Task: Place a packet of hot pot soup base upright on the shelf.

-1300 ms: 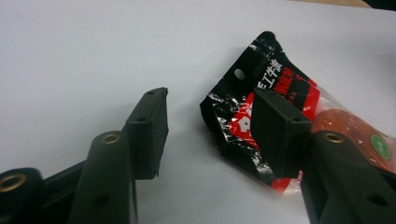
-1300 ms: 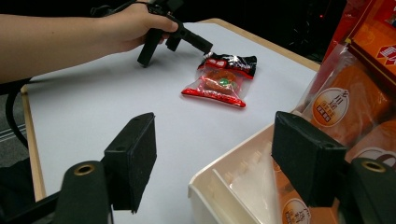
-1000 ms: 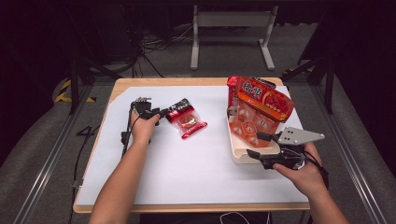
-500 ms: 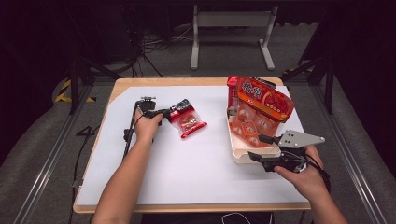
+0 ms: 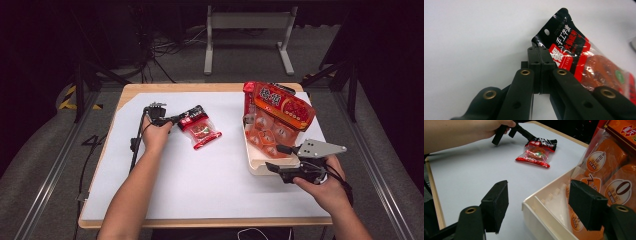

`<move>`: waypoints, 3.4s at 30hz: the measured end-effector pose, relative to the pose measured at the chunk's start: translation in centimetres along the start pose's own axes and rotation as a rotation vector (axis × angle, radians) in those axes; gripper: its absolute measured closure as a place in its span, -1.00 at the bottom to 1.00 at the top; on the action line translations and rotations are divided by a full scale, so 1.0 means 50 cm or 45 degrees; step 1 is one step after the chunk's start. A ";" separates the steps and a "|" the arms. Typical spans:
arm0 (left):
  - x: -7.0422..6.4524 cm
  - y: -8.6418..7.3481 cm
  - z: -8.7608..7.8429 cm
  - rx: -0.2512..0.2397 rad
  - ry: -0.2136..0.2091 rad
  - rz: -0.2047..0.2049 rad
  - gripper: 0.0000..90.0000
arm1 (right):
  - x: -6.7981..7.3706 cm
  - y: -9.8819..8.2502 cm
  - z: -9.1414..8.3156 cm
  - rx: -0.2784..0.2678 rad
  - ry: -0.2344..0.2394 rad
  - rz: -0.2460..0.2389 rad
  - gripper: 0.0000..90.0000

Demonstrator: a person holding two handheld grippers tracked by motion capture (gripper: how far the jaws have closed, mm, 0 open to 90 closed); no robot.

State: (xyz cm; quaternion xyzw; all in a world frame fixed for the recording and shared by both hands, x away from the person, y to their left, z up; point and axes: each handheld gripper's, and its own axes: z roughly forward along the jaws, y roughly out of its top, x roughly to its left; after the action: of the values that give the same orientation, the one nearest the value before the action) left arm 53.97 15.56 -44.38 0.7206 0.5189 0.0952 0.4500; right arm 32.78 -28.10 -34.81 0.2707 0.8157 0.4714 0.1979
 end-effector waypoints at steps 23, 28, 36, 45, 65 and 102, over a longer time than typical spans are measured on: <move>-0.107 0.020 -0.113 -0.256 -0.130 0.227 1.00 | 0.000 0.008 0.003 -0.016 0.020 0.009 -0.15; -0.128 0.017 -0.127 -0.290 -0.174 0.254 1.00 | 0.001 0.009 0.006 -0.016 0.027 0.005 -0.15; -0.173 0.012 -0.159 -0.336 -0.242 0.342 1.00 | 0.001 0.014 0.005 -0.029 0.030 0.008 -0.14; -0.222 0.005 -0.194 -0.333 -0.292 0.463 1.00 | 0.000 0.021 0.011 -0.034 0.039 0.005 -0.14; -0.310 -0.006 -0.288 -0.431 -0.476 0.585 1.00 | 0.000 0.055 0.043 -0.059 0.081 -0.010 -0.14; -0.389 -0.028 -0.312 -0.452 -0.670 0.687 1.00 | -0.006 0.135 0.036 -0.119 0.217 -0.179 1.00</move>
State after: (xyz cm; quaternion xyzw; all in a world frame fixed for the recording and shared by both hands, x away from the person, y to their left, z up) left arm 34.99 8.00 -30.03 0.7416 0.1544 0.1104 0.6434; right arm 35.79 -24.32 -29.74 0.1621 0.8237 0.5151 0.1727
